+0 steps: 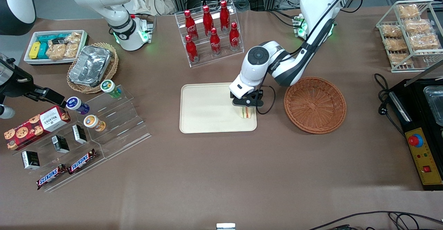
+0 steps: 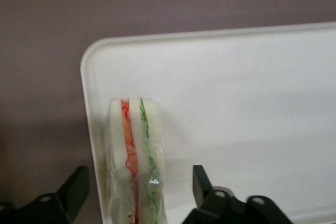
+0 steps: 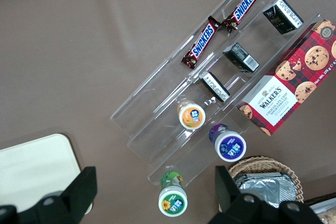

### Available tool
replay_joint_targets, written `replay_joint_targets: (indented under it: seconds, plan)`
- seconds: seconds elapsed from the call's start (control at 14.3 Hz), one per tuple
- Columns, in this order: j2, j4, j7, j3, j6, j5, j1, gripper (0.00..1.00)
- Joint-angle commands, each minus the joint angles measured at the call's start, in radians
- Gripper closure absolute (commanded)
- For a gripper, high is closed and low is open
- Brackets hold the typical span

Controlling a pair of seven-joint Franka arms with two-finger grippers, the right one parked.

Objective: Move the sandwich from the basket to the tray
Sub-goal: 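Lower the sandwich onto the tray and open the left gripper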

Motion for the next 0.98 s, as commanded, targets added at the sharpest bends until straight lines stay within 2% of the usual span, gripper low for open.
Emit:
replay_joint_targets:
  seconds: [0.0,0.28,0.35,0.56,0.77,0.84,0.91]
  plan:
    - [-0.163,0.071,-0.024,0.007,-0.225,0.001,-0.007,0.0]
    - [-0.326,0.101,0.009,0.004,-0.336,-0.014,0.068,0.0]
    - [-0.355,0.102,0.059,0.004,-0.37,-0.02,0.095,0.0]
    - [-0.418,0.131,0.237,0.007,-0.479,-0.114,0.177,0.0]
    - [-0.466,0.163,0.323,0.007,-0.617,-0.122,0.264,0.0]
    - [-0.493,0.163,0.403,0.02,-0.657,-0.134,0.276,0.0]
    - [-0.509,0.165,0.498,0.087,-0.688,-0.169,0.269,0.0]
